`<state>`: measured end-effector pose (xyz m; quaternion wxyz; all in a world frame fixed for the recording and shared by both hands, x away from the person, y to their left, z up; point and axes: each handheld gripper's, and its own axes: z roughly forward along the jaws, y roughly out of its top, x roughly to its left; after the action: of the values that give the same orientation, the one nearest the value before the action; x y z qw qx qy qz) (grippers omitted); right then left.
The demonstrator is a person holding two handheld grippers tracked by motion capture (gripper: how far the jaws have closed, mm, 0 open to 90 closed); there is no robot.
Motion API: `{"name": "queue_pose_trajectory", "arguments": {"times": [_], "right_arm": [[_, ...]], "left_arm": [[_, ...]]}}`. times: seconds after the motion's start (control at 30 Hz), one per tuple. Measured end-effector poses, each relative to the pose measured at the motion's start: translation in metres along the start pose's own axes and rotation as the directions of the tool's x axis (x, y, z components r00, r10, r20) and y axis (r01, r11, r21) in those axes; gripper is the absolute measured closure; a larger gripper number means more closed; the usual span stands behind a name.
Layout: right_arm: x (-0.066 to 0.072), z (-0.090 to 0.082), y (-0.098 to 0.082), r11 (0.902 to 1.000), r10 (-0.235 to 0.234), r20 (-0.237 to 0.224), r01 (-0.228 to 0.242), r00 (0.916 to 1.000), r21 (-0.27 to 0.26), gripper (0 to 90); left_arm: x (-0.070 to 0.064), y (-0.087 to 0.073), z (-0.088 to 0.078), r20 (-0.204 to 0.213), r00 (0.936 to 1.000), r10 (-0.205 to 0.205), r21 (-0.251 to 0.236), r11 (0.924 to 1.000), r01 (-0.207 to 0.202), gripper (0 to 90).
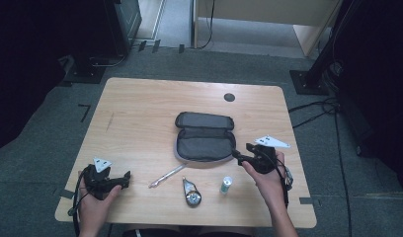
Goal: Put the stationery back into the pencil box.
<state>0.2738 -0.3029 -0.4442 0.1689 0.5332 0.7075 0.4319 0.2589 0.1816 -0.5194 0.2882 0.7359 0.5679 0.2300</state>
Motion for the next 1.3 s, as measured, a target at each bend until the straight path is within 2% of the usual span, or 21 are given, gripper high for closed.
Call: {"name": "queue_pose_trajectory", "arguments": {"times": [0.37,0.57,0.73,0.9,1.03,1.3], "right_arm": [[0.014,-0.026,-0.012,0.9995,-0.013,-0.051,0.012,0.9986,-0.030,40.7],[0.026,-0.035,-0.016,0.9990,-0.035,-0.075,0.032,0.9966,-0.032,42.4],[0.035,-0.039,-0.022,0.9988,-0.035,-0.101,0.031,0.9943,-0.038,44.0],[0.043,-0.043,-0.028,0.9982,-0.048,-0.137,0.042,0.9894,-0.044,44.1],[0.048,-0.046,-0.032,0.9962,-0.068,-0.144,0.059,0.9873,-0.065,44.6],[0.056,-0.047,-0.044,0.9938,-0.099,-0.198,0.086,0.9753,-0.070,43.4]], "left_arm": [[0.000,0.000,0.000,0.000,1.0000,0.000,0.000,1.0000,0.000,0.0],[0.000,0.000,0.000,0.000,1.0000,0.000,0.000,1.0000,0.000,0.0],[0.000,0.000,0.000,0.000,1.0000,0.000,0.000,1.0000,0.000,0.0],[0.000,0.000,0.000,0.000,1.0000,0.000,0.000,1.0000,0.000,0.0],[0.000,0.000,0.000,0.000,1.0000,0.000,0.000,1.0000,0.000,0.0],[0.000,0.000,0.000,0.000,1.0000,0.000,0.000,1.0000,0.000,0.0]]}}
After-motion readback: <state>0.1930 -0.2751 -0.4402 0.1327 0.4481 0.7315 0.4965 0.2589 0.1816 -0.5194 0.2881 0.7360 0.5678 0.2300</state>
